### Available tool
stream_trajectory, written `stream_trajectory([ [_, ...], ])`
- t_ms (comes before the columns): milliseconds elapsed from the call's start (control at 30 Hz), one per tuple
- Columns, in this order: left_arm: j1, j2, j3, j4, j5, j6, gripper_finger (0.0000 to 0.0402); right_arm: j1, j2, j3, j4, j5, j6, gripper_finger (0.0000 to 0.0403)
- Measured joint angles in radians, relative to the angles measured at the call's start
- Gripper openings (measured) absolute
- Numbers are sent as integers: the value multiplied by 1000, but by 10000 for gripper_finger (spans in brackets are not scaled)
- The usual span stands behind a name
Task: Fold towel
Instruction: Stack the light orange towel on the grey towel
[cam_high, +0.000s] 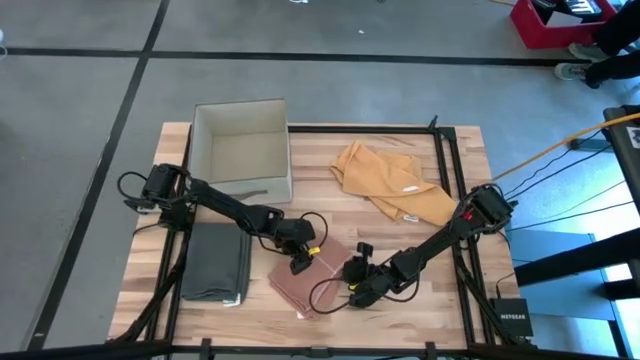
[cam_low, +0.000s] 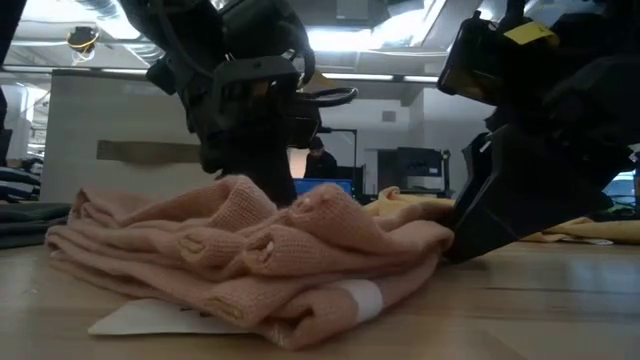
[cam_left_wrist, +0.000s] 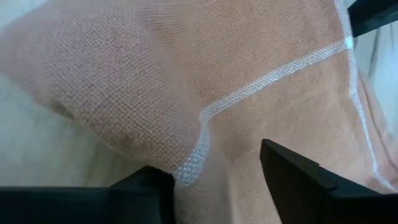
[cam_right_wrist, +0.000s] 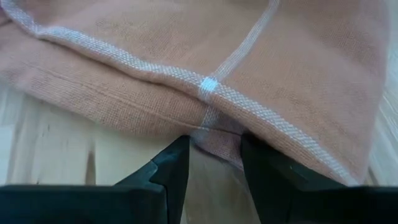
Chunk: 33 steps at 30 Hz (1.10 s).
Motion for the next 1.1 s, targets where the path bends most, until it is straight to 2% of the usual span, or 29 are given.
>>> stream_trajectory([
  [133,-1,1,0,-8,-41,-1,130,-6,-16,3,-32,-58,-18,150],
  [233,-1,-6,0,-22,-52,-30,74,-6,-68,37,-197,-159,4,150],
  [367,-13,-46,6,-92,-54,-80,14,57,-171,70,-372,-188,77,150],
  [467,-30,-99,26,-190,-76,-134,18,141,-224,64,-443,-154,123,150],
  [633,-69,-195,64,-421,-150,-257,28,265,-239,46,-449,25,228,150],
  [800,-107,-287,84,-590,-164,-393,29,340,-238,30,-439,144,296,150],
  [1000,-167,-411,89,-757,-191,-573,30,362,-239,30,-425,180,293,150],
  [1100,-210,-471,89,-890,-217,-690,30,361,-239,30,-425,175,292,150],
])
